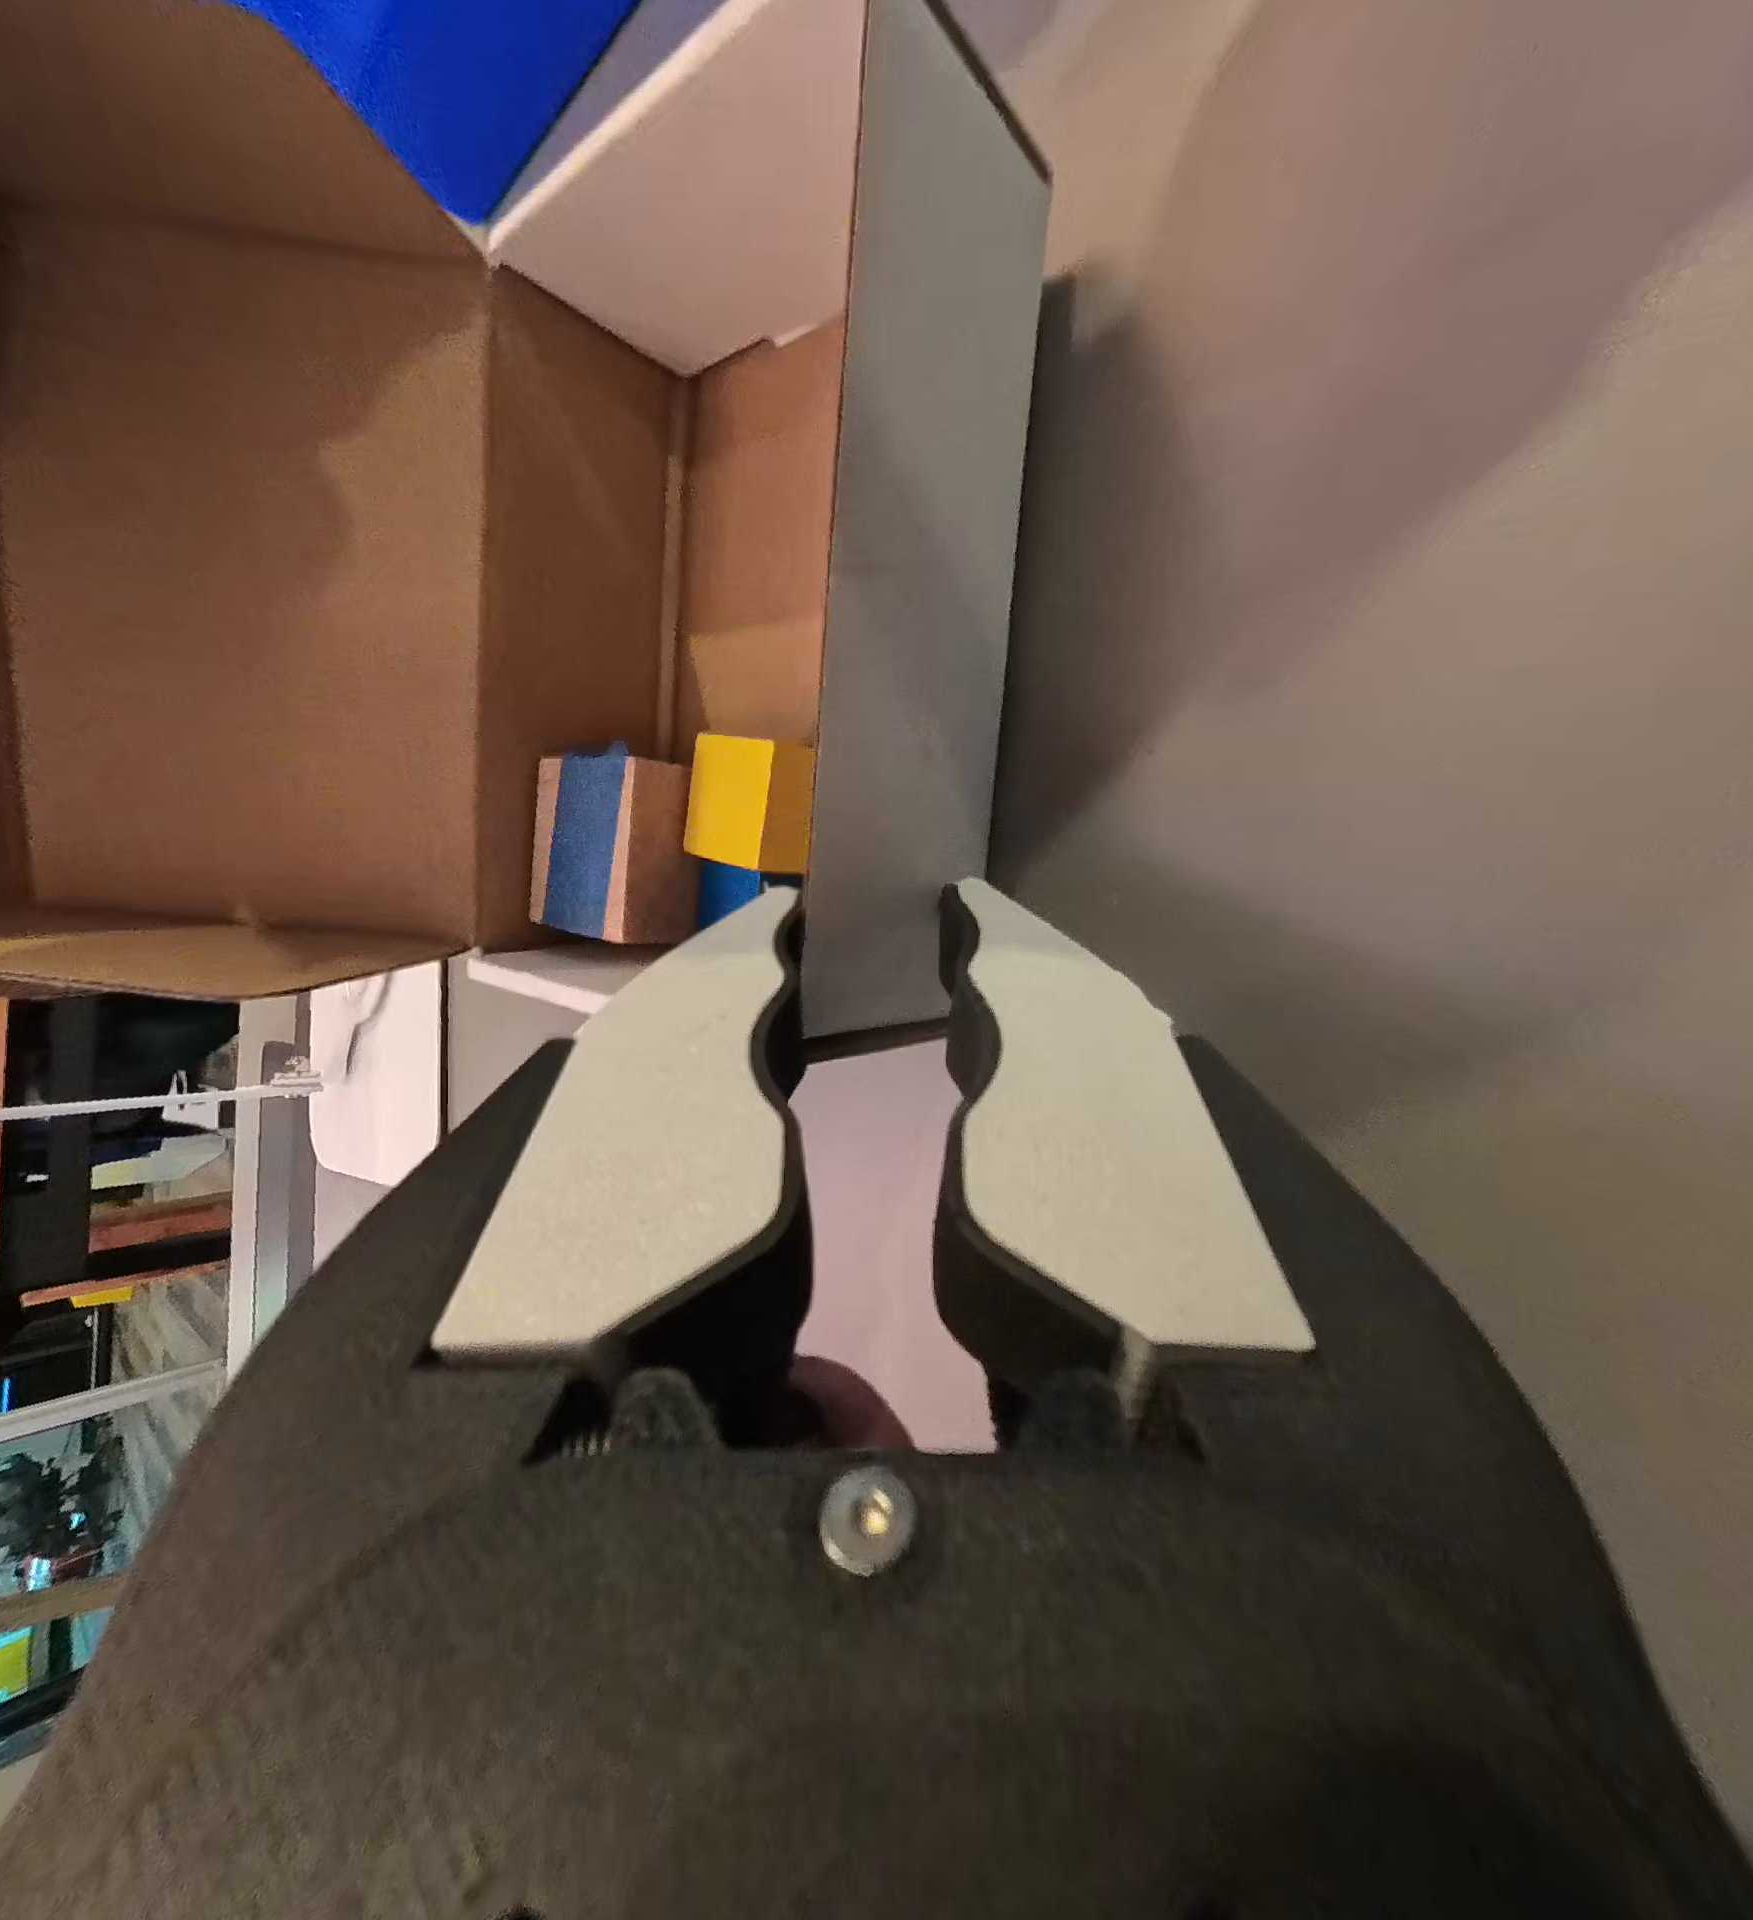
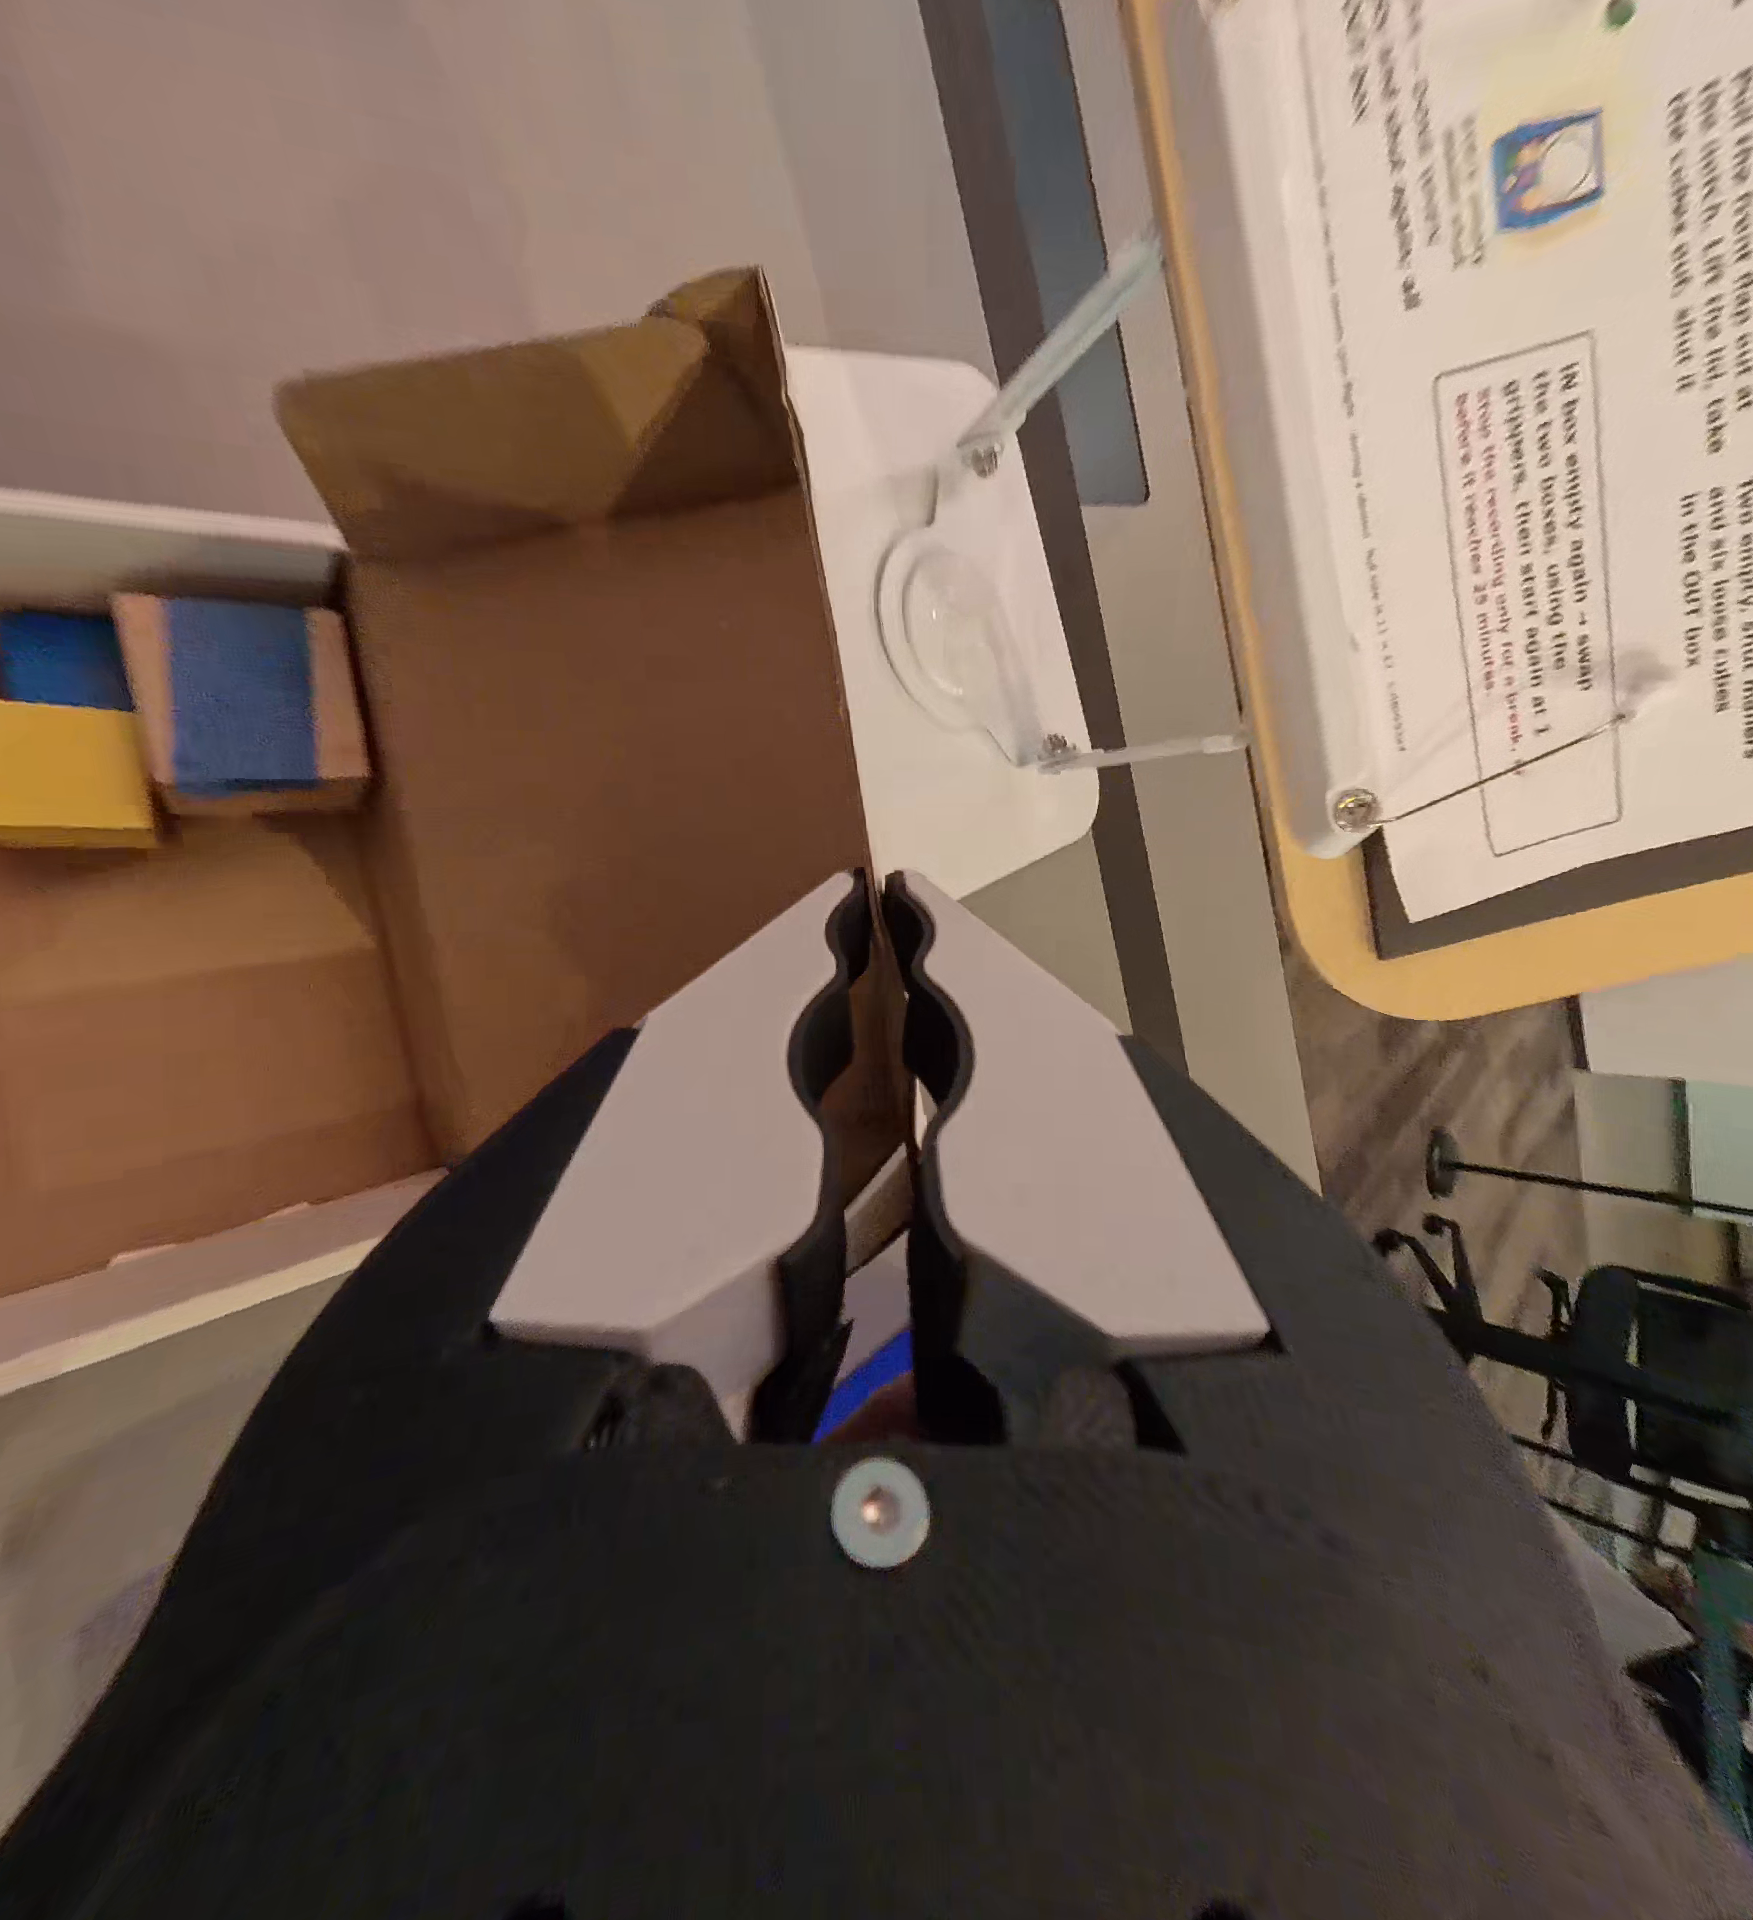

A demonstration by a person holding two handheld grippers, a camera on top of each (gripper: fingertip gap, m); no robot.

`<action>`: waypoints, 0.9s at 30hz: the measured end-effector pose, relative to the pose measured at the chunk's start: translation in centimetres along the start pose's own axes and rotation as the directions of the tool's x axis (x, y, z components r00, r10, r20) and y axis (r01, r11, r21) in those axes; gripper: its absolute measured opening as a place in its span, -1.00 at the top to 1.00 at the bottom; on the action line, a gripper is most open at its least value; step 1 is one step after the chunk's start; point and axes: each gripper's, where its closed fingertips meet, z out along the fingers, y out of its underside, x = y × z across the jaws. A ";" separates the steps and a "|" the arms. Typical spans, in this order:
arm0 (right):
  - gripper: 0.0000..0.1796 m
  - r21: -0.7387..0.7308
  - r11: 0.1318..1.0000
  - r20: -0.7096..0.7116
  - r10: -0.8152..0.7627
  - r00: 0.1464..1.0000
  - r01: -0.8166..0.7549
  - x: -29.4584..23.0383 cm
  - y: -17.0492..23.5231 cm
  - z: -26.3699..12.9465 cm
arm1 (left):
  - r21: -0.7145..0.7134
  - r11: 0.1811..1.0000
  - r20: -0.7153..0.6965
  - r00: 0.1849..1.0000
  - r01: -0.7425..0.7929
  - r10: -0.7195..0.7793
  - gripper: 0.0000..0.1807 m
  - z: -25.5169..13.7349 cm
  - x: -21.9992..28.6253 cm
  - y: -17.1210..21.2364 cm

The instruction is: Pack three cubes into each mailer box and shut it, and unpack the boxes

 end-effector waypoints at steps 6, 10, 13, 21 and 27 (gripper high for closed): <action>0.98 -0.148 0.989 0.052 -0.020 0.998 0.027 -0.9 3.2 5.3 | -0.043 0.999 -0.004 1.000 -0.014 0.013 0.76 0.0 0.1 -0.4; 0.97 -0.172 0.985 0.130 -0.009 0.992 0.032 -1.1 3.2 6.6 | -0.057 0.998 -0.018 1.000 0.001 -0.002 0.77 -0.2 0.4 -0.6; 0.96 -0.187 0.981 0.173 -0.021 0.985 0.054 -1.5 3.1 7.4 | -0.050 0.999 -0.037 0.999 0.019 -0.021 0.78 -0.3 0.7 -0.9; 0.91 -0.223 0.969 0.262 -0.045 0.964 0.106 -3.1 3.7 9.1 | -0.028 0.998 -0.082 0.995 0.054 -0.056 0.81 -0.7 1.2 -1.1; 0.85 -0.260 0.962 0.352 0.020 0.936 0.078 -5.1 4.6 11.0 | -0.031 0.998 -0.087 0.994 0.062 -0.065 0.82 -0.7 1.4 -1.2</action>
